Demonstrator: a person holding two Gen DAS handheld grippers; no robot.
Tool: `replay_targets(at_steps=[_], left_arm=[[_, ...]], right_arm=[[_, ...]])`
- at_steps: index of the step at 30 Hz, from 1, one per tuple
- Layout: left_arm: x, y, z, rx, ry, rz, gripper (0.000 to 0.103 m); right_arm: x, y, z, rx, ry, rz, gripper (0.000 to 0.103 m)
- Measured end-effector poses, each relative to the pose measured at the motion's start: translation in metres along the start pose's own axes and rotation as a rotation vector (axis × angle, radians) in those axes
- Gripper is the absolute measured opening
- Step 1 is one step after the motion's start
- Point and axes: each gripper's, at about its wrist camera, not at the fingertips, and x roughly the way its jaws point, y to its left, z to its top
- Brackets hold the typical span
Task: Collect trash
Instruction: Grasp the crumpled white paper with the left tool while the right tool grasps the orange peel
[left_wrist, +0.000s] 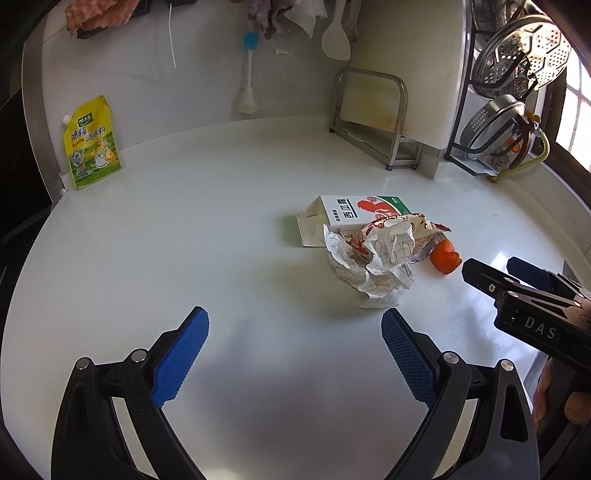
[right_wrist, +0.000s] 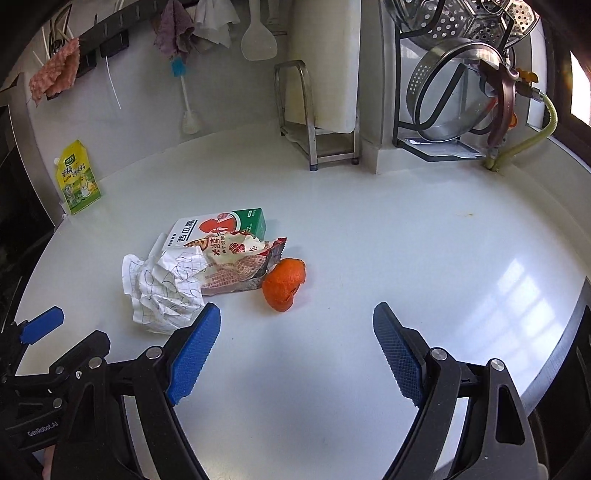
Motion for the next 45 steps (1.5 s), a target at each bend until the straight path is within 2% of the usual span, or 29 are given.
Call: replay_targets(at_steps=[14,15,18,20,22,23,27,34,41,43,45], left_arm=[[0.017,-0.003,0.006,-0.003,0.022,0.000,0.093],[0.017,-0.004,0.007,-0.004,0.022,0.000,0.093],[0.018,-0.005,0.007,-0.007,0.024,-0.004,0.093],[0.019,-0.007,0.007,-0.006,0.026,-0.008,0.093],[0.019,-0.010,0.008,-0.003,0.026,-0.009,0.093],[0.019,-0.011,0.008,-0.002,0.027,-0.011,0.093],[0.020,-0.019,0.009,0.005,0.031,-0.022,0.093],[0.029,-0.031,0.015,-0.013,0.055,-0.040,0.093],[0.036,-0.046,0.023,0.001,0.026,-0.009,0.093],[0.041,-0.049,0.026,-0.004,0.029,0.003,0.088],[0.046,-0.050,0.027,-0.011,0.042,-0.004,0.070]], right_arm=[[0.036,0.003,0.011,-0.051,0.060,-0.047,0.080],[0.036,0.004,0.012,-0.054,0.057,-0.047,0.076],[0.039,0.005,0.013,-0.064,0.070,-0.043,0.054],[0.039,0.005,0.013,-0.065,0.077,-0.022,0.047],[0.037,0.006,0.013,-0.078,0.072,-0.019,0.027],[0.035,0.006,0.013,-0.079,0.070,-0.019,0.022],[0.025,-0.007,0.011,-0.023,0.050,0.007,0.014],[0.008,-0.038,0.007,0.094,0.015,0.039,0.010],[0.000,-0.043,0.010,0.095,-0.009,0.057,0.009],[-0.001,-0.042,0.010,0.095,-0.013,0.064,0.009],[-0.002,-0.043,0.010,0.099,-0.014,0.069,0.009]])
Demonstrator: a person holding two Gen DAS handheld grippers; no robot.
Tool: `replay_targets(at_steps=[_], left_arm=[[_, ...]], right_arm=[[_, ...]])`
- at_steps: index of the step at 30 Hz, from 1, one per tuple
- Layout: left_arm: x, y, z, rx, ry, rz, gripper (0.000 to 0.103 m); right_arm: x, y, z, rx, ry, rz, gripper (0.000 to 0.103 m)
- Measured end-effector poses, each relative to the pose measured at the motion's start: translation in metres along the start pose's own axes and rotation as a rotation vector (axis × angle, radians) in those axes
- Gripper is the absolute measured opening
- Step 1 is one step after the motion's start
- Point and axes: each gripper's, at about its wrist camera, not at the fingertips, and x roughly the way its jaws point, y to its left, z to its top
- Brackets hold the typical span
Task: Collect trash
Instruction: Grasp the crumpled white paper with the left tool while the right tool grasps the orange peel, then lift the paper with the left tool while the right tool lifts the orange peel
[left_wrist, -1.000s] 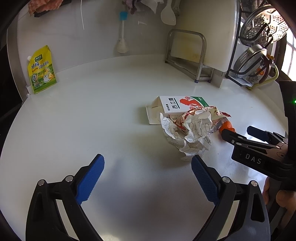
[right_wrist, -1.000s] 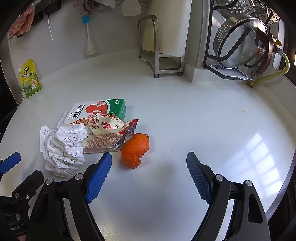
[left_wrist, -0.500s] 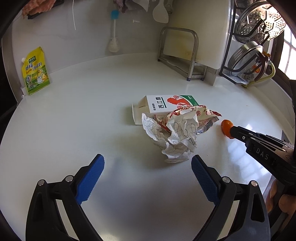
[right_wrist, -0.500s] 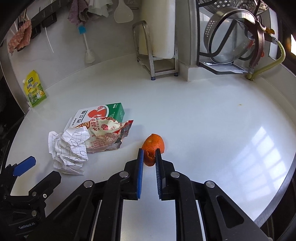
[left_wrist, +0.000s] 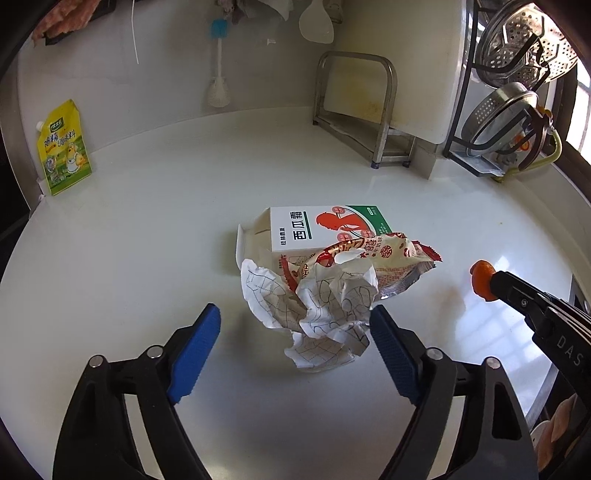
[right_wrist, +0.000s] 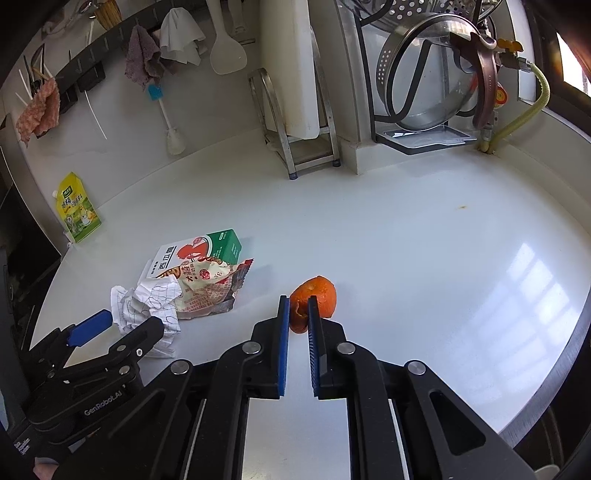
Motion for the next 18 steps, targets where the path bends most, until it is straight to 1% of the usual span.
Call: replay_targets(at_steps=[1,3,4,5,8,14,18], left_arm=[[0.002,-0.001,0.000,-0.002,0.008,-0.008,0.065],[0.005,-0.001,-0.001,-0.002,0.023,-0.024,0.042],[0.004,-0.001,-0.002,-0.001,0.022,-0.031,0.041],[0.002,-0.001,-0.003,0.000,0.014,-0.036,0.034],[-0.005,0.001,-0.006,0.006,0.006,-0.051,0.028],[-0.027,0.012,-0.017,0.017,-0.012,-0.048,0.027],[-0.046,0.020,-0.025,0.025,-0.019,-0.067,0.027]], right_arm=[[0.000,-0.001,0.000,0.003,0.000,0.002,0.009],[0.000,-0.002,-0.001,0.008,0.002,0.004,0.009],[0.000,-0.002,-0.002,0.008,0.001,0.005,0.009],[0.000,-0.002,-0.002,0.007,-0.001,0.006,0.009],[-0.001,0.001,-0.004,0.002,-0.007,0.004,0.009],[-0.011,0.004,-0.013,0.002,-0.016,0.001,0.009],[-0.021,0.007,-0.024,0.004,-0.018,0.006,0.009]])
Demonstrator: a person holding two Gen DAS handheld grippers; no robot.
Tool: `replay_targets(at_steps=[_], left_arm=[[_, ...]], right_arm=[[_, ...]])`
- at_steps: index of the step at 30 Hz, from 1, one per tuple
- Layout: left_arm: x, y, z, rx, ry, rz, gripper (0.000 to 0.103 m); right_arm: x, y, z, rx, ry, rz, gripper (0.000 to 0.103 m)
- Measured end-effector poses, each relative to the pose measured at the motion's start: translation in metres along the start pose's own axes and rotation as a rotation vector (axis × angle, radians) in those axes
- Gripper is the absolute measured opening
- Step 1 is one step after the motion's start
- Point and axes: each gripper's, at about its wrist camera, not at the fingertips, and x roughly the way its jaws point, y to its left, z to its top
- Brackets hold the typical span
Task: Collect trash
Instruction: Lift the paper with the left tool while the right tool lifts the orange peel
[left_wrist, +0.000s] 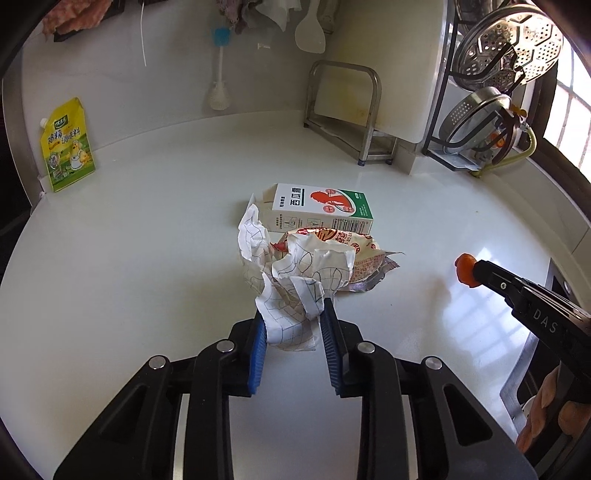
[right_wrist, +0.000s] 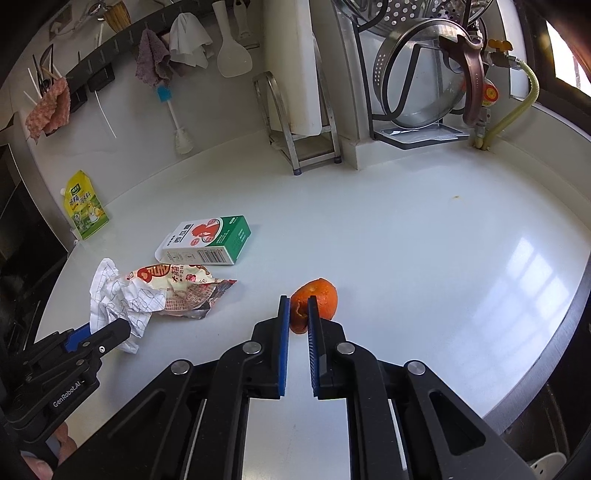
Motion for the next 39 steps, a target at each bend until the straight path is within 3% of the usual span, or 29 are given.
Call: replay_targets(at_steps=[17,24,39], left_arm=[[-0.061,0.022,-0.032,0.031,-0.004,-0.005,0.027],[-0.098,0.019,-0.062,0.093,-0.014,0.004,0.027],[-0.154,0.016,-0.133,0.142,0.012,-0.057,0.027]], right_arm=[[-0.048,0.024,-0.033,-0.031,-0.039,0.026,0.009],[-0.081,0.042,-0.072,-0.056,-0.038,0.045,0.009],[-0.163,0.076,-0.160,-0.025,-0.037,0.033,0.009]])
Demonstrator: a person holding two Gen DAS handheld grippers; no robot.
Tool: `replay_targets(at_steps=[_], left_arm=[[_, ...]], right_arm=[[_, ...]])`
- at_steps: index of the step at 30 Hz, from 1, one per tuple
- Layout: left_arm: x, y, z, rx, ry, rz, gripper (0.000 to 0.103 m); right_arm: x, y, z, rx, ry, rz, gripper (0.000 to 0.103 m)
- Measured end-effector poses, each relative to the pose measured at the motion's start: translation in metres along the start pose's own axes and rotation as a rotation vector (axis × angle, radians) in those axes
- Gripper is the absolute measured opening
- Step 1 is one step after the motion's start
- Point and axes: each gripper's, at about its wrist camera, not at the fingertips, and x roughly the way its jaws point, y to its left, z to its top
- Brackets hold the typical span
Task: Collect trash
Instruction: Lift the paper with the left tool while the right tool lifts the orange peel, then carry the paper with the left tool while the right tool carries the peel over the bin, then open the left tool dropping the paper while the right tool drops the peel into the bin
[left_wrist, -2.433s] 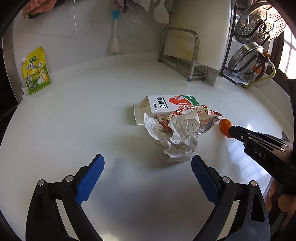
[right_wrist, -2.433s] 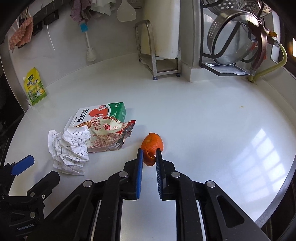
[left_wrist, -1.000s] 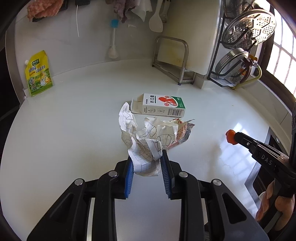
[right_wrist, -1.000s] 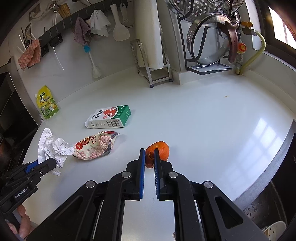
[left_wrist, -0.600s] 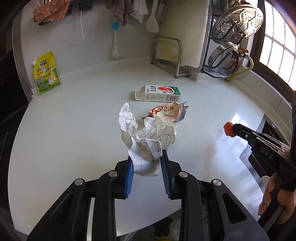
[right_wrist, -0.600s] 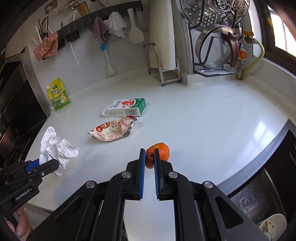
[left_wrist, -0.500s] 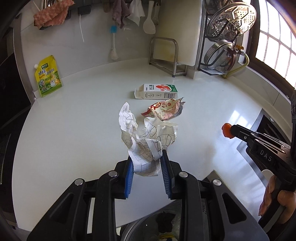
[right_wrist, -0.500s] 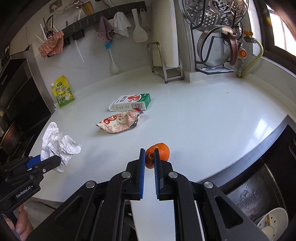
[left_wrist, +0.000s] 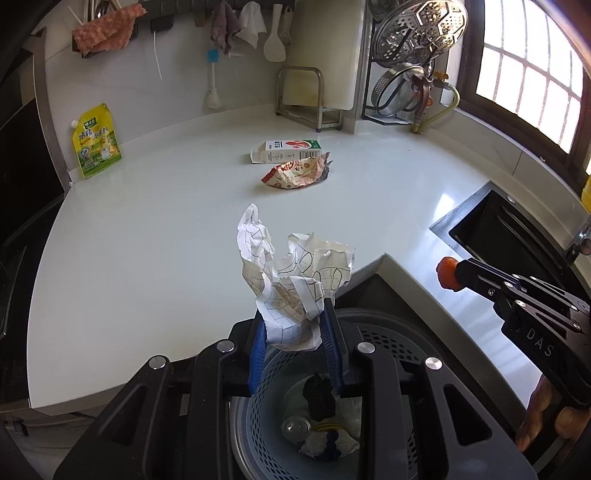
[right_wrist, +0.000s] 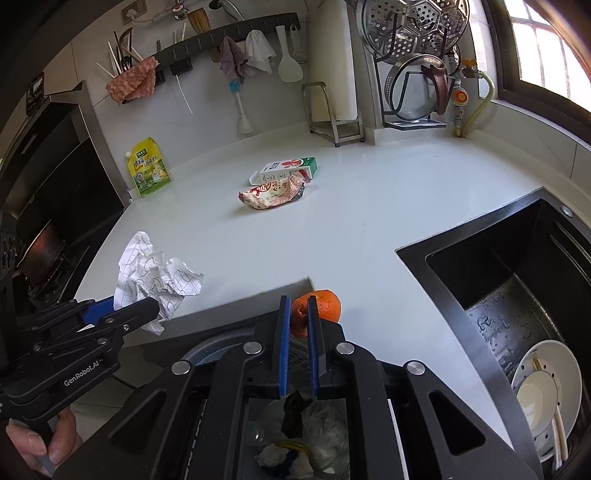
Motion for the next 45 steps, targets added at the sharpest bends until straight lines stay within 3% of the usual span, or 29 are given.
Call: replay_targets(at_steps=[16,31,45], left_arm=[[-0.025,0.002,-0.068,0.045,0.051,-0.055,0.027],[-0.007,0.014,-0.110,0.049,0.119,-0.077,0.027],[0.010,0.025,-0.125,0.038,0.142,-0.067,0.029]], right_arm=[[-0.033,0.044,-0.066,0.011,0.048,-0.019,0.008],[-0.020,0.055,-0.115,0.044,0.111,-0.016,0.008],[0.000,0.056,-0.141,0.073,0.137,0.001,0.008]])
